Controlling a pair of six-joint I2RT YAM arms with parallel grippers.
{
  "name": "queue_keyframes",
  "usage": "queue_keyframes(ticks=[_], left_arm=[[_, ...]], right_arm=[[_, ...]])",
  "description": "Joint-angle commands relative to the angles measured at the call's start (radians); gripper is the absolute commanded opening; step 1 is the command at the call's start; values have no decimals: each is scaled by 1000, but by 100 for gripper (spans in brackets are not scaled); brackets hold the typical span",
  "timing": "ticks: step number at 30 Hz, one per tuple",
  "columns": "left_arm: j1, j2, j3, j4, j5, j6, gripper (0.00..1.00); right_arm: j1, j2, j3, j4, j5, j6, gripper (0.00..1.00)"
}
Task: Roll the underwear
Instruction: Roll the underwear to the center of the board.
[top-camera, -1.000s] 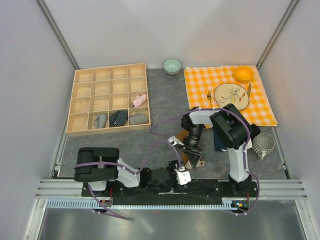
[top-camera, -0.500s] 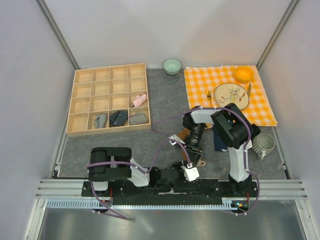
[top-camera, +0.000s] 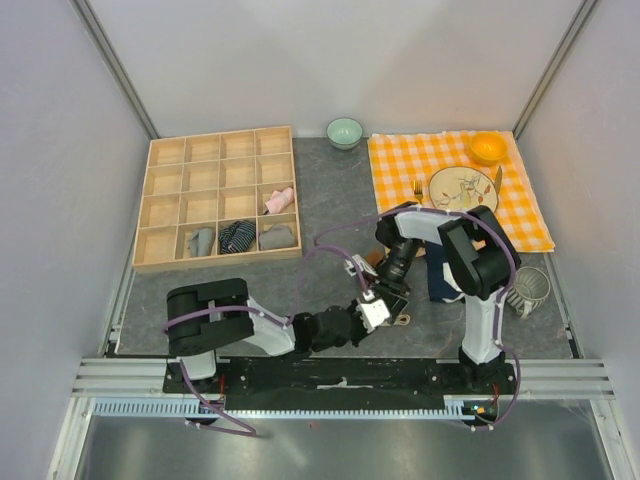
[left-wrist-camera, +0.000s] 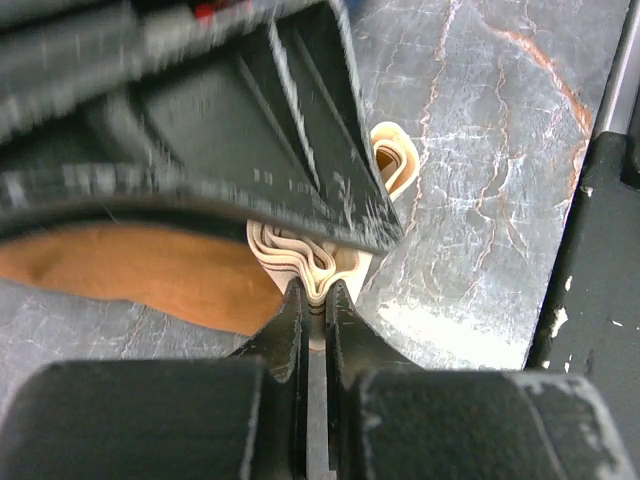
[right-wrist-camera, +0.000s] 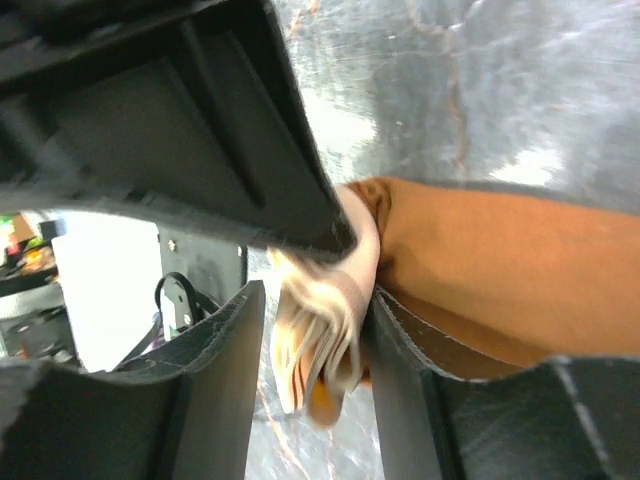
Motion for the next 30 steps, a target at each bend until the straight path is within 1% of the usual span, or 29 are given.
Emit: queue_keyframes(ticks=[1,4,6,8,9,10,11,12,13,14,15,16,17,19,20,23,24,26,27,28,30], left_arm=[[81,-37,-39,-69,218,-209,2],[119,-39,-40,-76,315,-268,2],[133,-37,-45,-72,343,-300,2],[168,-31,-49,-50,399,-337,2],[185,-26,-54,-43,424,-389,2],[226,-16,-54,-39,474,-421,2],[249,-8,-53,-39,505,-490,2],[272,1,-45,-39,540,-525,2],[320,27,-37,-40,606,-561,2],[341,42,-28,-45,643,-628,2],[360,59,-5,-51,674,-660,2],[390,75,7,-59,724,-688,2],[401,107,21,-71,748,-732,2],[424,130,56,-92,788,-772,2],[430,150,73,-95,792,-808,2],[447,168,93,-115,802,-855,2],[452,176,107,-129,800,-862,2],[457,178,133,-178,792,-866,2],[458,179,144,-198,792,-865,2],[460,179,154,-236,789,-865,2],[463,181,179,-261,788,-865,2]], right_arm=[[-59,-117,75,14,-24,-44,53],[-93,-157,101,14,6,-44,54],[-119,-173,113,11,21,-44,54],[-145,-203,130,6,27,-57,54],[-152,-219,130,2,30,-70,53],[-157,-261,118,-1,33,-90,52],[-159,-291,103,-1,38,-120,52],[-157,-323,80,-1,33,-204,52],[-157,-399,14,0,17,-270,52],[-156,-439,-23,0,1,-331,52],[-157,-481,-63,3,-11,-449,53],[-157,-554,-139,11,-43,-494,57],[-151,-588,-178,18,-52,-528,59],[-134,-671,-270,66,-59,-574,60],[-111,-693,-296,128,-50,-561,60],[-59,-760,-381,230,-7,-492,60],[-45,-776,-401,305,9,-472,60],[2,-817,-462,383,47,-411,60],[18,-828,-480,449,88,-395,61],[31,-841,-511,480,111,-378,62],[59,-846,-533,560,163,-332,62]])
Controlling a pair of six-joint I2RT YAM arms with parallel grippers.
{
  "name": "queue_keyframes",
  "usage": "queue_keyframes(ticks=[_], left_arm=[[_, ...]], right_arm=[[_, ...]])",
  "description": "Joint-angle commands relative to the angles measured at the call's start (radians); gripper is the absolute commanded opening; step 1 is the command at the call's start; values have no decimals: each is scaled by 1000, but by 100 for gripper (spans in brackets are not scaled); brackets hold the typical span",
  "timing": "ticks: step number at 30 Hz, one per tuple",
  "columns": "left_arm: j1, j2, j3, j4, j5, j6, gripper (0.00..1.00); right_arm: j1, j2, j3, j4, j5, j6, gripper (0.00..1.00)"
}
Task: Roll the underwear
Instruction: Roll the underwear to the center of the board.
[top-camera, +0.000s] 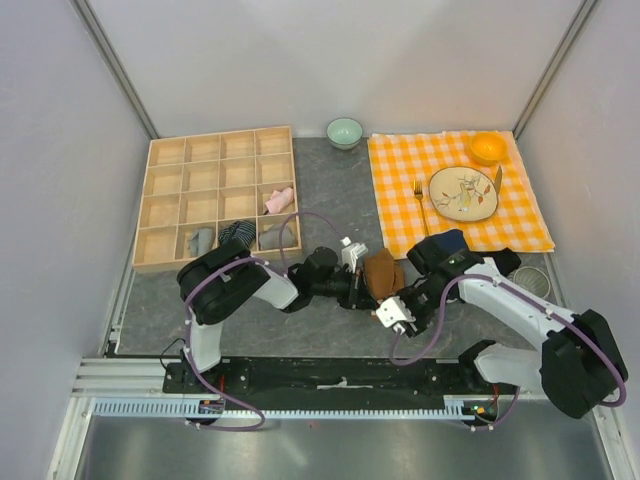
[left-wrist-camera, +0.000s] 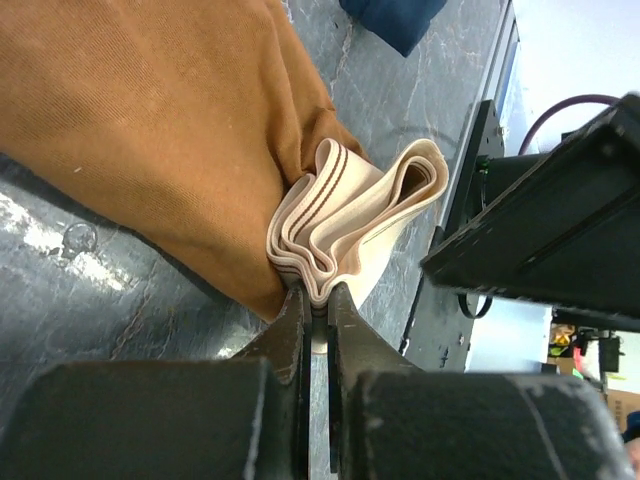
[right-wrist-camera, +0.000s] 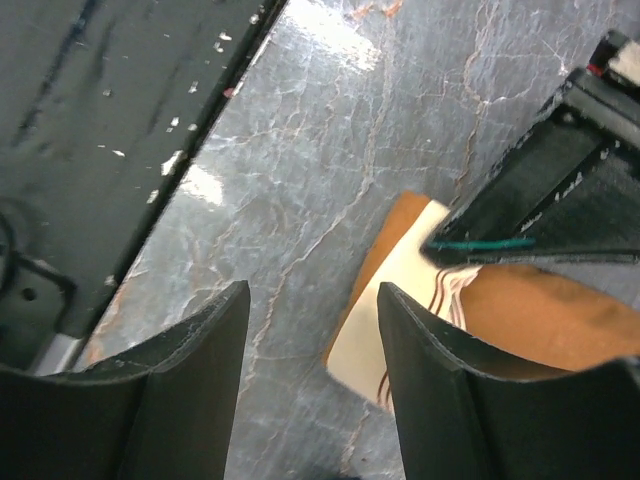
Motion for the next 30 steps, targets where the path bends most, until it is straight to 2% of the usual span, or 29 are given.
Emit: queue_keyframes(ticks=[1,9,13,16,20,24,26,27,28,30], left_arm=[[10,35,50,-171,-8,-45,2],[21,57,88,-220,-13,-49,6],[30,45,81,-195,-34,-67,16],[39,-4,39,-114,-74,-92,21],[41,-145,-102,22,-175,-62,32],[24,-355,-258,143,-279,85,40],[-5,-421,-388,295,-313,231,43],[-52,-457,-430,346,-338,292,43],[-83,-512,-502,417,-359,417,46],[-163,-554,-544,434,-394,523,47]], right_arm=[[46,-33,-59,244,95,71,62],[49,-23,-132,347,203,90,63],[51,20,-175,350,267,56,59],[52,58,-191,352,303,62,52],[52,112,-165,315,304,96,46],[52,183,-98,262,261,157,37],[45,214,-68,216,234,185,34],[42,243,-36,199,200,203,32],[33,259,-19,179,177,211,30],[20,312,42,90,126,208,26]])
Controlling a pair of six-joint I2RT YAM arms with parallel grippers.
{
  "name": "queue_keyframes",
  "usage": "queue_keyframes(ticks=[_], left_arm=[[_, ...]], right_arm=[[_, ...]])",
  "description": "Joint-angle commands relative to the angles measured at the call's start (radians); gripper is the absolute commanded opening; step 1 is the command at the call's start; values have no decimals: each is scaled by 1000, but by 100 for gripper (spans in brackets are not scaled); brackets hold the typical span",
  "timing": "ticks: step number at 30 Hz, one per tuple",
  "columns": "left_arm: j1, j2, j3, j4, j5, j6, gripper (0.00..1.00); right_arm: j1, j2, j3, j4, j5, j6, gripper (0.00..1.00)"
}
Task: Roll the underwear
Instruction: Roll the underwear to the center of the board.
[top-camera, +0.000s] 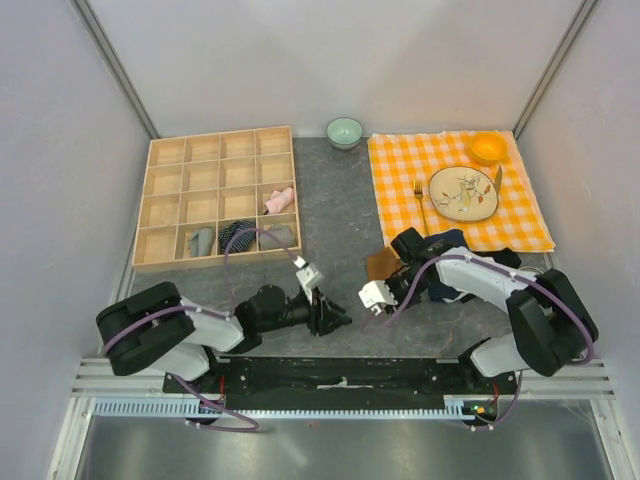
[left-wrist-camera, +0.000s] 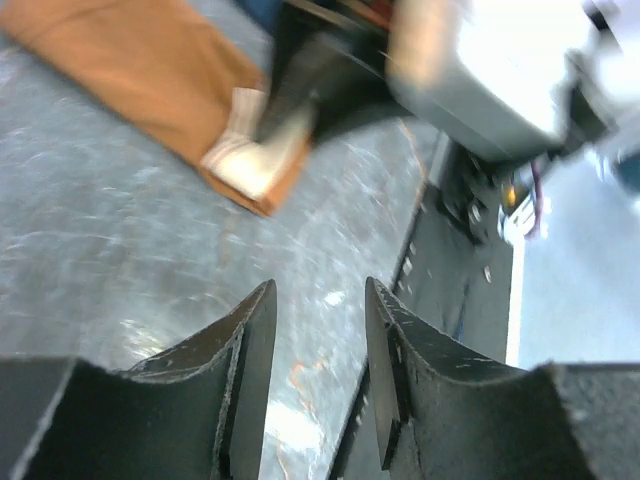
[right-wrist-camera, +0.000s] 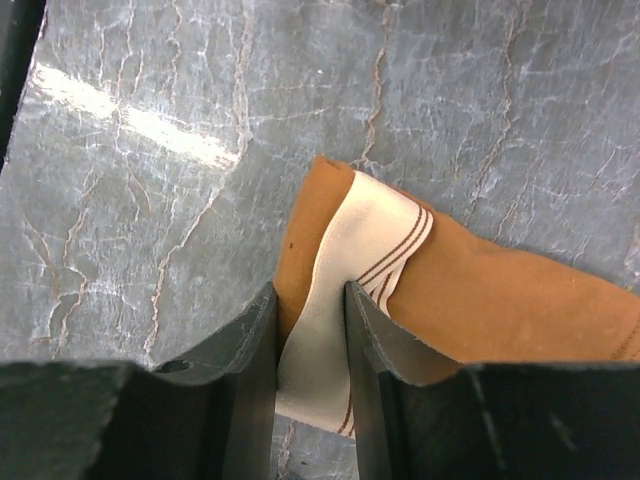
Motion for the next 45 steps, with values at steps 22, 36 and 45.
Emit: queue_keyframes(ticks=[22,36,45], left_arm=[[-461,318,230,93,-313,1064,60],[-393,341,369,-232,-206,836,2],[-119,439,599,-505,282,393,2]], right_arm=[[-133,435,274,-616,-350,-142,22],[-223,285,251,-476,-293,-11,60],[-434,-10,248,-493,-141,-53,98]])
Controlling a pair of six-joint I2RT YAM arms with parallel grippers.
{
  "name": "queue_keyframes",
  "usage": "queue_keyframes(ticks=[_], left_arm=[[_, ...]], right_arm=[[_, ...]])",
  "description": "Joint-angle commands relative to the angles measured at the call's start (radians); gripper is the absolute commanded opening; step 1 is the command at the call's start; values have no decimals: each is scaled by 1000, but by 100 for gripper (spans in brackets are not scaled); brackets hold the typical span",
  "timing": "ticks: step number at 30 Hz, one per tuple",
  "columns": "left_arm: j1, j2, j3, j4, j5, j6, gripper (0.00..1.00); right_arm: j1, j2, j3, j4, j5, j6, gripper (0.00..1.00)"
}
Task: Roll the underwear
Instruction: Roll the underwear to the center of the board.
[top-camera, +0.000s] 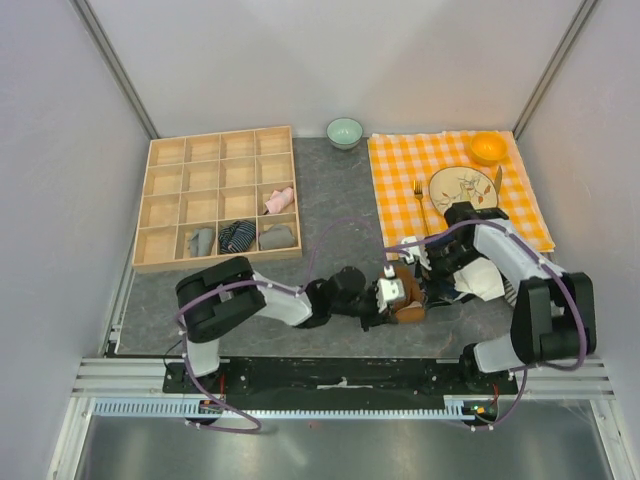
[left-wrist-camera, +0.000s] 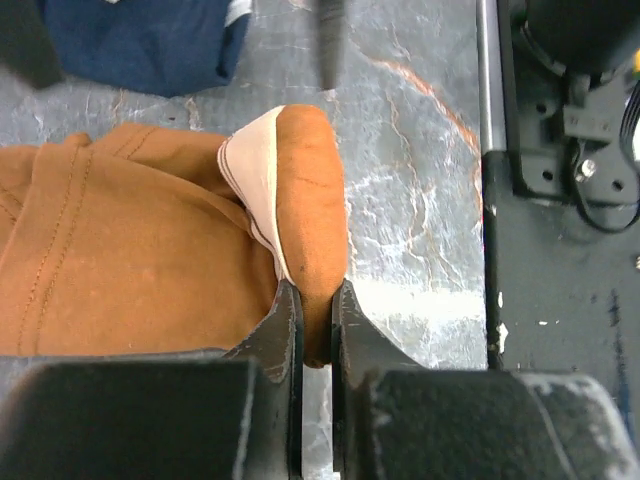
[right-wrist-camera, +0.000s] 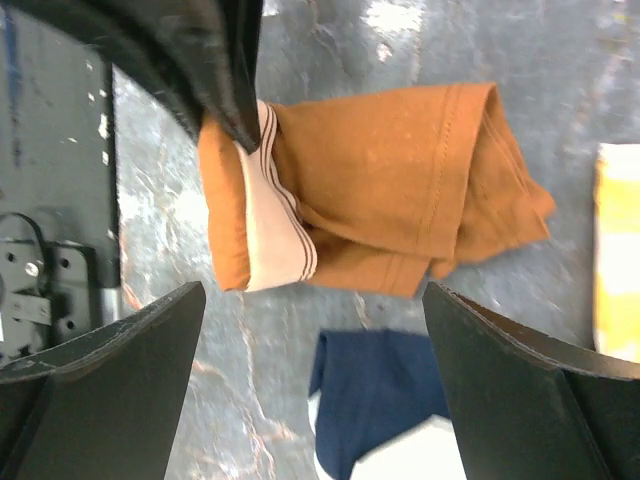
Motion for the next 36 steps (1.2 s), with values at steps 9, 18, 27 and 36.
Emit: queue_keyframes(ticks=[9,18,27,36], left_arm=[[283,317,263,-284,496,-688,2],[319,371,324,-362,482,-774,4],[317,390,402,-436,479,-765,8],[317,284,339,-361,361,-782,39]], right_arm=[[-14,-285,-124,-55,34,-287,98],[55,-384,-256,210,57,-223,84],[154,-368,-349,436,148,-125,81],[183,-268,-455,494,294,-94,42]])
